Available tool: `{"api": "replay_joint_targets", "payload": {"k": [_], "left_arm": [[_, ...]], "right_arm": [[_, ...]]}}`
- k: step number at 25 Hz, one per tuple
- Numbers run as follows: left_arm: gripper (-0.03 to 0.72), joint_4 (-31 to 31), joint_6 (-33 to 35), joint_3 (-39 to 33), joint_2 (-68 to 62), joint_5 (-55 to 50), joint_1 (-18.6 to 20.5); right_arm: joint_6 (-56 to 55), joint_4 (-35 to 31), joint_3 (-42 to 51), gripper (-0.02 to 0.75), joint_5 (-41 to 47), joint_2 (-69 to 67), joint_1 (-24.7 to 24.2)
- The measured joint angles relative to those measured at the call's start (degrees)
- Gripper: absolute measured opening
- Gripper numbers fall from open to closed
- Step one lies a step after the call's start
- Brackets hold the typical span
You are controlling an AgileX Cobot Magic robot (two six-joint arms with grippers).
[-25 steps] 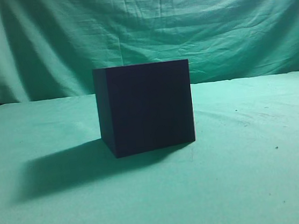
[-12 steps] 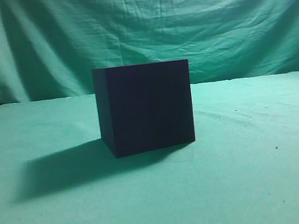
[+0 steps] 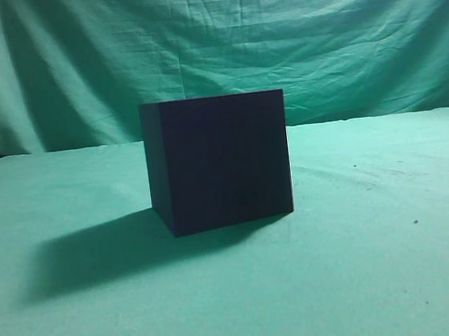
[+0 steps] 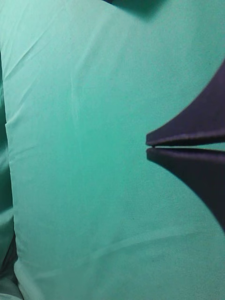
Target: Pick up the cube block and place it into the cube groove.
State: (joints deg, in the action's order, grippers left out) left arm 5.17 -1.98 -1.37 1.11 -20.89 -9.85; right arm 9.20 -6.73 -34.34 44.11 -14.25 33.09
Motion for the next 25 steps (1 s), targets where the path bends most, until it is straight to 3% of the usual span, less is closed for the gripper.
{"api": "replay_joint_targets", "payload": {"k": [6,11,19,25], "left_arm": [[0.000,0.00,0.00,0.00,0.00,0.00,0.00],[0.000,0.00,0.00,0.00,0.00,0.00,0.00],[0.000,0.00,0.00,0.00,0.00,0.00,0.00],[0.000,0.00,0.00,0.00,0.00,0.00,0.00]], "right_arm": [[0.12,-2.34,15.65,0.000,-12.71,10.13,-17.43],[0.12,-4.20,26.07,0.000,-17.49,14.74,-26.89],[0.12,-4.43,35.43,0.000,-21.42,14.82,-29.55],[-0.35,-4.99,35.87,0.000,-21.42,14.82,-29.66]]}}
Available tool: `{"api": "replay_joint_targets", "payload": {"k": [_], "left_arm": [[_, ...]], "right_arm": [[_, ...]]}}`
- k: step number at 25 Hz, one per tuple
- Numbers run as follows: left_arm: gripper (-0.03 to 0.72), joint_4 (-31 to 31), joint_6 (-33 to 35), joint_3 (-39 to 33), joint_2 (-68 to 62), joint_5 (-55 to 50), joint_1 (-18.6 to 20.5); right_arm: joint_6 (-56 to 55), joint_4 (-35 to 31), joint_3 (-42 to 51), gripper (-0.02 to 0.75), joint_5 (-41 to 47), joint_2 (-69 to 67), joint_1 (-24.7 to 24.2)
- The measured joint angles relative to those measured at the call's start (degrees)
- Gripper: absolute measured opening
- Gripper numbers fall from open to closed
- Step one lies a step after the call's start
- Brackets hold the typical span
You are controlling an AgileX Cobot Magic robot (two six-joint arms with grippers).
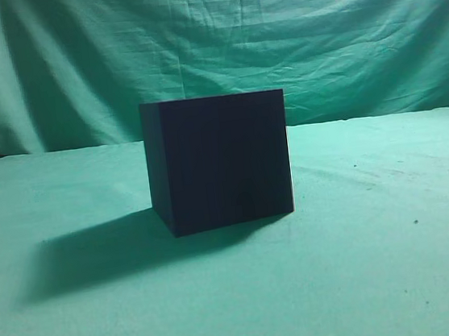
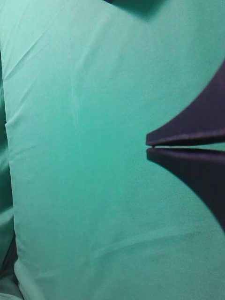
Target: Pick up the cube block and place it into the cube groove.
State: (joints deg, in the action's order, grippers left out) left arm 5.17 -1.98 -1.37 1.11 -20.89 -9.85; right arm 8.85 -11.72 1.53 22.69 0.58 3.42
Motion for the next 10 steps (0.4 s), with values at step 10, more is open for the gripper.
{"api": "replay_joint_targets", "payload": {"k": [10], "left_arm": [[0.000,0.00,0.00,0.00,0.00,0.00,0.00]], "right_arm": [[-0.28,-0.09,0.00,0.000,-0.08,0.00,0.00]]}}
